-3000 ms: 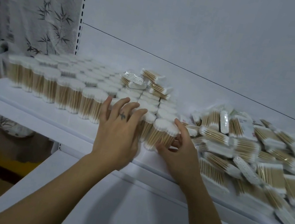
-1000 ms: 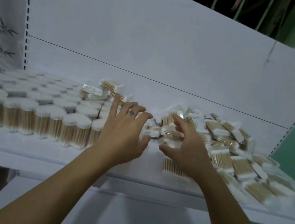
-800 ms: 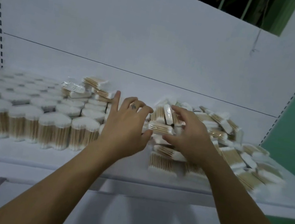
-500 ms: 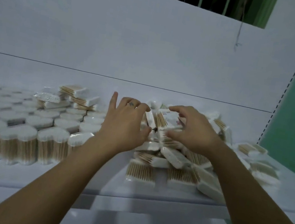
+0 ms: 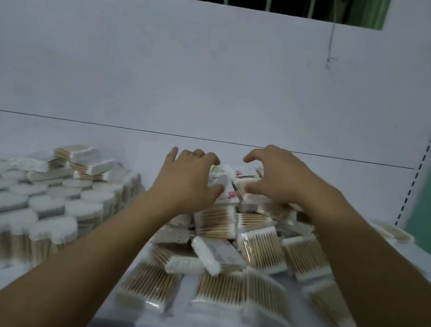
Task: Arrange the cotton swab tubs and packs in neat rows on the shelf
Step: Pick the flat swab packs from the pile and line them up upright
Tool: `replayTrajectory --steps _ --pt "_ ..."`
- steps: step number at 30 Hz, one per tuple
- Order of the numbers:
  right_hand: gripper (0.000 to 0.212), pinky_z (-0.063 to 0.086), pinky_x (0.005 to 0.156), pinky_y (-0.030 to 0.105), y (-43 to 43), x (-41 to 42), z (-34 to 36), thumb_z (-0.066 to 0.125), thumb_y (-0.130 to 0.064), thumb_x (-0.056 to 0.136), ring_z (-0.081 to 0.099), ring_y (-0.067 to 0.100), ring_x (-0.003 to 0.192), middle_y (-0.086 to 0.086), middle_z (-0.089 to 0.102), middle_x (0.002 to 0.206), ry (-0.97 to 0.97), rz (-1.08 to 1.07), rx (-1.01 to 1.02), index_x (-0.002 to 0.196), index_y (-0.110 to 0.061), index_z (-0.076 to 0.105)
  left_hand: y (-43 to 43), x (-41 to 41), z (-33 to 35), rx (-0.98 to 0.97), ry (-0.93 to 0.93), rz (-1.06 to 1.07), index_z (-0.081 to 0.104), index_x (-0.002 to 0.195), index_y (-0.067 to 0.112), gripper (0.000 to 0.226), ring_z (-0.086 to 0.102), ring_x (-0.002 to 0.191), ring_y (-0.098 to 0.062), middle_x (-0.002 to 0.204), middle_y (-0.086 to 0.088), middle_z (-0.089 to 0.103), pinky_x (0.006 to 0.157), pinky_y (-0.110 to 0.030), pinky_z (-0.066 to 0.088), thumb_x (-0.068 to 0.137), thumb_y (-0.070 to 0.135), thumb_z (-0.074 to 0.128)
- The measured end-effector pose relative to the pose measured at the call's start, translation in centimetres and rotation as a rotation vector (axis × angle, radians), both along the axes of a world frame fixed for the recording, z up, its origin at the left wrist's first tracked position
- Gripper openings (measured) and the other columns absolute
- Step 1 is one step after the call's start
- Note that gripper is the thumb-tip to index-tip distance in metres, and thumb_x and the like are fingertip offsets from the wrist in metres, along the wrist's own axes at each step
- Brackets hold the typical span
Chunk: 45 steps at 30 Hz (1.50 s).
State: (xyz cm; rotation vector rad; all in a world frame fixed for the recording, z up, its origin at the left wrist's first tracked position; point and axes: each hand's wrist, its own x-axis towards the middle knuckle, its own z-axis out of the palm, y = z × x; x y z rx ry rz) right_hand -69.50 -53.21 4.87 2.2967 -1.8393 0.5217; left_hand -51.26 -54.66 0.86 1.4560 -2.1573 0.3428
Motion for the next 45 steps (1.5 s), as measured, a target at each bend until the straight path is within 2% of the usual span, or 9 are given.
replayTrajectory --steps 3,8,13,21,27,33,36,39,45 --pt "0.055 0.038 0.094 0.034 -1.6 -0.7 0.5 0.072 -0.037 0.085 0.046 0.020 0.124 0.000 0.047 0.137 0.029 0.028 0.046 0.135 -0.030 0.050 -1.7 -1.2 0.6 0.042 -0.030 0.015 0.046 0.137 0.024 0.051 0.047 0.124 -0.024 0.136 -0.001 0.053 0.110 -0.040 0.029 0.092 0.047 0.054" --pt "0.052 0.037 0.100 0.037 -4.2 1.1 0.8 0.064 -0.036 0.089 0.045 0.021 0.127 0.000 0.048 0.141 0.101 0.114 0.079 0.138 -0.030 0.048 -5.3 -1.0 2.2 0.191 -0.011 0.096 0.044 0.140 0.022 0.048 0.049 0.124 -0.023 0.139 -0.002 0.051 0.104 -0.036 0.038 0.095 0.038 0.053" --pt "0.065 0.029 0.106 0.046 -5.9 1.6 -0.3 0.058 -0.058 0.088 0.041 0.027 0.132 0.002 0.043 0.146 0.221 0.174 0.239 0.145 -0.035 0.039 -7.9 -1.1 3.4 0.295 -0.086 0.132 0.043 0.141 0.021 0.043 0.047 0.127 -0.023 0.145 -0.001 0.047 0.107 -0.035 0.036 0.099 0.025 0.048" --pt "0.060 0.034 0.100 0.043 -7.2 -0.3 -0.8 0.064 -0.048 0.086 0.045 0.029 0.125 0.005 0.043 0.139 0.275 0.183 0.235 0.142 -0.043 0.041 -10.7 -2.0 2.5 0.395 -0.102 0.150 0.041 0.143 0.022 0.044 0.043 0.132 -0.024 0.147 -0.003 0.045 0.110 -0.037 0.033 0.100 0.026 0.048" --pt "0.058 0.035 0.100 0.044 -7.9 -0.9 -1.3 0.060 -0.053 0.087 0.046 0.030 0.124 0.006 0.046 0.137 0.277 0.197 0.274 0.141 -0.037 0.043 -13.3 -3.4 2.5 0.531 -0.112 0.188 0.033 0.147 0.021 0.067 0.053 0.118 -0.026 0.141 -0.005 0.048 0.097 -0.038 0.047 0.086 0.013 0.061" --pt "0.057 0.034 0.101 0.044 -8.5 -1.4 -1.5 0.057 -0.058 0.087 0.045 0.030 0.126 0.005 0.046 0.138 0.294 0.191 0.281 0.139 -0.038 0.045 -14.5 -3.7 2.8 0.453 -0.177 0.218 0.047 0.138 0.027 0.057 0.050 0.122 -0.021 0.130 0.006 0.056 0.106 -0.042 0.034 0.085 0.032 0.067" --pt "0.062 0.030 0.105 0.045 -8.7 -1.6 -1.8 0.052 -0.060 0.089 0.037 0.030 0.132 0.007 0.038 0.145 0.306 0.192 0.268 0.145 -0.039 0.036 -14.5 -3.8 2.7 0.371 -0.241 0.221 0.054 0.131 0.026 0.044 0.047 0.123 -0.023 0.124 0.001 0.058 0.103 -0.042 0.030 0.088 0.026 0.060" --pt "0.064 0.027 0.107 0.046 -9.0 -1.9 -2.2 0.048 -0.061 0.091 0.032 0.031 0.136 0.008 0.032 0.151 0.302 0.190 0.262 0.148 -0.038 0.032 -14.3 -4.3 2.3 0.312 -0.314 0.225 0.049 0.129 0.023 0.037 0.046 0.120 -0.025 0.121 -0.003 0.058 0.100 -0.043 0.026 0.092 0.026 0.055" --pt "0.062 0.024 0.111 0.047 -8.8 -2.6 -2.5 0.045 -0.063 0.091 0.027 0.030 0.140 0.008 0.027 0.155 0.273 0.183 0.267 0.147 -0.039 0.033 -13.6 -3.8 3.4 0.292 -0.233 0.146 0.050 0.121 0.031 0.038 0.052 0.115 -0.019 0.121 0.005 0.060 0.093 -0.039 0.023 0.087 0.025 0.065"
